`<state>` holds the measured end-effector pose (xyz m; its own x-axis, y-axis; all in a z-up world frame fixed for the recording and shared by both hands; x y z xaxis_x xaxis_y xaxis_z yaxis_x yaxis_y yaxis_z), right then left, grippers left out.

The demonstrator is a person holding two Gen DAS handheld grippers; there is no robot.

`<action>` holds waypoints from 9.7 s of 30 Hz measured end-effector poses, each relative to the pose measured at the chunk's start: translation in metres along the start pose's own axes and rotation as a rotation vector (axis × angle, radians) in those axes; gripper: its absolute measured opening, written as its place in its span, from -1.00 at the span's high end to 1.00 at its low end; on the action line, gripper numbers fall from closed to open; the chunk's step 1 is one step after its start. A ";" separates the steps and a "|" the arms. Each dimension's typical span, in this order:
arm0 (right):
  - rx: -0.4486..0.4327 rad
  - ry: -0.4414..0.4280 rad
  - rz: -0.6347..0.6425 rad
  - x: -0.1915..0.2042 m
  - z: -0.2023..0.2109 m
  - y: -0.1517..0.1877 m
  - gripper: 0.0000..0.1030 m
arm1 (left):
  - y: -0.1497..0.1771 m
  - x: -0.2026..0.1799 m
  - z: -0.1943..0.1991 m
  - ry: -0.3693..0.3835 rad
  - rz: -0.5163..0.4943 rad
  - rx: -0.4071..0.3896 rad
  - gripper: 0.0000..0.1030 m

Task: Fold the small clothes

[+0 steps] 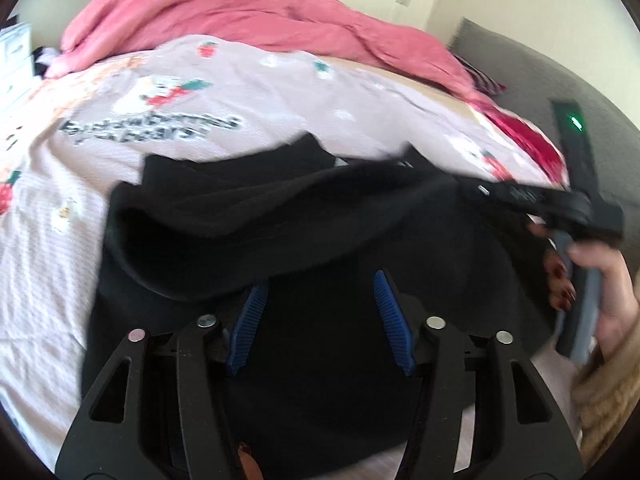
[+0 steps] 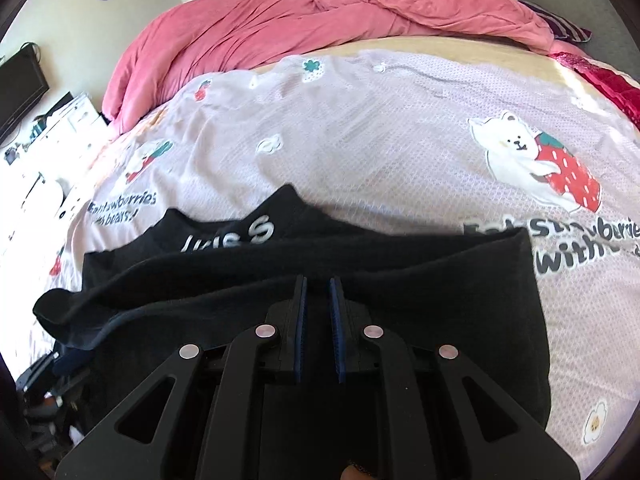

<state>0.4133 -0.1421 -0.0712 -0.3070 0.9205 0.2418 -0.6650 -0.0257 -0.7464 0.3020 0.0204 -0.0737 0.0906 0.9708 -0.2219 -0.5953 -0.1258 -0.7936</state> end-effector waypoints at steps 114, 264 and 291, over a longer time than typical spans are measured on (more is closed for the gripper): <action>-0.158 0.071 0.030 -0.038 0.093 0.048 -0.26 | -0.035 0.098 0.032 -0.294 0.105 -0.059 -0.05; -0.198 -0.215 -0.363 -0.047 0.118 0.115 0.82 | -0.031 -0.203 -0.057 0.393 0.237 0.132 -0.37; 0.056 -0.346 -0.404 -0.063 0.066 0.044 0.50 | 0.011 -0.119 -0.034 0.066 0.053 0.077 -0.34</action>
<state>0.3582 -0.2265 -0.0784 -0.2193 0.6795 0.7001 -0.8092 0.2742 -0.5197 0.3120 -0.1032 -0.0758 0.1076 0.9474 -0.3014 -0.6599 -0.1587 -0.7344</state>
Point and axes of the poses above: each gripper's, at about its wrist camera, not at the fingertips, and z roughly against the way its jaws point, x to its left, y to its underside, the point moved 8 cm from there along -z, roughly the way its jaws point, and after that the axes turned 10 degrees about -x, right-handed, at the moved point
